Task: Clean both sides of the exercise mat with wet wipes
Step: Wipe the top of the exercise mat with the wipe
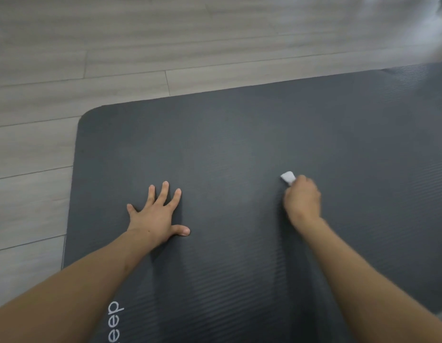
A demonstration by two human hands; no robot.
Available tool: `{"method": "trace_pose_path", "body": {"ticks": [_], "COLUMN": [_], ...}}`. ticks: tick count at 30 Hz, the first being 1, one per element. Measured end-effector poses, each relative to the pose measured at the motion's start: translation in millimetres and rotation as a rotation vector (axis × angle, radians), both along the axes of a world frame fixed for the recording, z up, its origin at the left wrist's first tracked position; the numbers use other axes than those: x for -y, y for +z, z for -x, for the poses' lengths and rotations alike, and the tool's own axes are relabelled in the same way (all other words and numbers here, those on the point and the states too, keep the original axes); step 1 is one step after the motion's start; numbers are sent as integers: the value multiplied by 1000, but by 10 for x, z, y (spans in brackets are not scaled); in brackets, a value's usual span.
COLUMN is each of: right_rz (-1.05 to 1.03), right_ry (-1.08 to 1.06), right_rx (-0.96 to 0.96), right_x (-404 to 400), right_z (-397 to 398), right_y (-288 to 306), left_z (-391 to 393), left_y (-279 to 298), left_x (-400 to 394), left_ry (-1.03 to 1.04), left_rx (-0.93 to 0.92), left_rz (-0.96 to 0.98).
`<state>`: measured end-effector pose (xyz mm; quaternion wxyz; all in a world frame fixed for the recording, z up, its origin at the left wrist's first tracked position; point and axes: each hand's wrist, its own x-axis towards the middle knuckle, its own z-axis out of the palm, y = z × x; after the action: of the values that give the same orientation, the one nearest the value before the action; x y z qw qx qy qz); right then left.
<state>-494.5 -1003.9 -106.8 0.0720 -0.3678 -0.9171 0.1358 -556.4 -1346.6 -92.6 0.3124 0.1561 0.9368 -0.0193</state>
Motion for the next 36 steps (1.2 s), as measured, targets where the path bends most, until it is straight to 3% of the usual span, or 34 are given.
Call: {"method": "trace_pose_path", "body": {"ticks": [2, 5, 7, 9, 12, 14, 17, 20, 22, 24, 29, 36], "right_rz": [83, 151, 131, 69, -35, -56, 53, 106, 100, 61, -21, 154], "right_ry": [104, 577, 772, 641, 239, 98, 160, 545, 695, 679, 372, 472], "right_rx": [-35, 42, 24, 72, 100, 45, 44, -3, -20, 34, 106, 22], "right_x": [693, 1721, 1602, 977, -74, -174, 721, 1619, 1469, 980, -51, 593], "right_z": [26, -150, -198, -168, -202, -211, -211, -404, -389, -352, -236, 98], "right_y": [-104, -110, -85, -38, 9, 20, -3, -27, -68, -27, 16, 167], "left_z": [5, 2, -31, -82, -128, -120, -90, -64, -81, -94, -85, 39], "left_y": [10, 24, 23, 6, -4, 0, 1, 0, 18, 22, 106, 105], "left_x": [-11, -30, -31, -24, -26, -29, -36, -30, -38, -48, -106, -174], "left_ry": [4, 6, 16, 15, 13, 11, 16, 24, 31, 28, 74, 128], "left_rx": [-3, -15, -23, -51, -64, -55, -30, -24, -22, -30, -17, 81], "left_rz": [8, 14, 14, 13, 23, 39, 45, 42, 42, 44, 8, 20]}}
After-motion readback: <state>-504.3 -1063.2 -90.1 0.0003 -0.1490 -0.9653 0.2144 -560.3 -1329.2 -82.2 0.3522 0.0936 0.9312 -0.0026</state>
